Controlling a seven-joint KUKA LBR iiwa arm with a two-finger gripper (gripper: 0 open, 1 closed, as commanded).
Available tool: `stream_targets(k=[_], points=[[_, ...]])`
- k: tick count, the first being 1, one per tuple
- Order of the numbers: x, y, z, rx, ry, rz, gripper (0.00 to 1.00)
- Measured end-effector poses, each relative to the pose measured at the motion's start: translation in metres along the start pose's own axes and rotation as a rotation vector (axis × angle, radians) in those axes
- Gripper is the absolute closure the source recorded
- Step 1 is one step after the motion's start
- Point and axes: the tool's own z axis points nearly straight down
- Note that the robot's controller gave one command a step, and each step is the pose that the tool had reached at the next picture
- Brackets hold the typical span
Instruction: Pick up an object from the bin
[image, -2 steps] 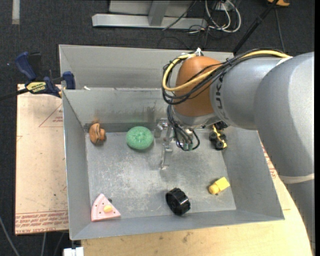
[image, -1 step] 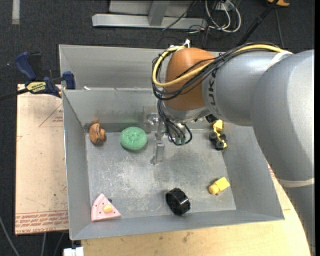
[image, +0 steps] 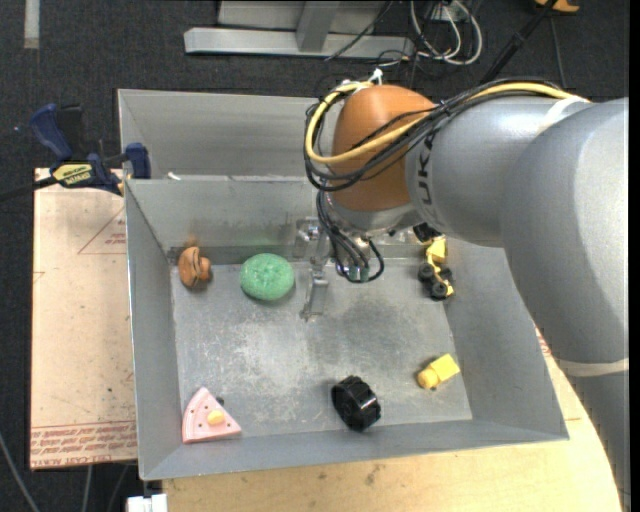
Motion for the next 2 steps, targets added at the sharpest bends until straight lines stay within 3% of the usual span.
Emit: stream_targets(k=[1,2], points=[[0.001,0.037,0.026,0.001,0.001,-0.055,0.0],[0.018,0.051,0.043,-0.002,-0.001,-0.009,0.0]])
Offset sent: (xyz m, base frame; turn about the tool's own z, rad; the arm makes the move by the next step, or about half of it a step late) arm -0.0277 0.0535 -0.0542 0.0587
